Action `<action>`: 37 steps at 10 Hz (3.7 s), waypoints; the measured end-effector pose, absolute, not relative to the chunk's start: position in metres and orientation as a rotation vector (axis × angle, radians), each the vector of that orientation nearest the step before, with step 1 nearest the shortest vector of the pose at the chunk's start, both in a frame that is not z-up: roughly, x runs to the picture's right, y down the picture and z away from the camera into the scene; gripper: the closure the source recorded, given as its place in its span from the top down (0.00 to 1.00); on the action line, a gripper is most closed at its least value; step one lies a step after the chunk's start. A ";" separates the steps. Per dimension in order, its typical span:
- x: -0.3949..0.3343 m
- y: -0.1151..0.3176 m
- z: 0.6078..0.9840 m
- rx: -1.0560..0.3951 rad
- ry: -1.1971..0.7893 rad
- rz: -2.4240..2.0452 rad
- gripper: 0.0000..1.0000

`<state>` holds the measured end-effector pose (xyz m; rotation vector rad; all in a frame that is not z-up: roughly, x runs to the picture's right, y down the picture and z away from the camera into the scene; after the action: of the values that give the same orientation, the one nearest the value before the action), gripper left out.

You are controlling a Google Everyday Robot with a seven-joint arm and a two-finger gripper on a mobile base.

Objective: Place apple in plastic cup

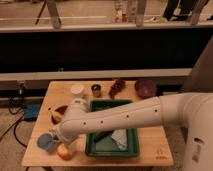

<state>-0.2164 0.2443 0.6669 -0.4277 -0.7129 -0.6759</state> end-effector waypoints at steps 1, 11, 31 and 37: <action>-0.217 0.249 0.669 -0.425 -0.722 -0.705 0.80; -0.216 0.279 0.686 -0.442 -0.737 -0.888 0.80; -0.212 0.306 0.707 -0.516 -0.759 -0.881 0.80; -0.213 0.312 0.713 -0.533 -0.760 -0.884 0.80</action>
<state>-0.2132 0.3124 0.7126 -0.5330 -0.7604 -0.8837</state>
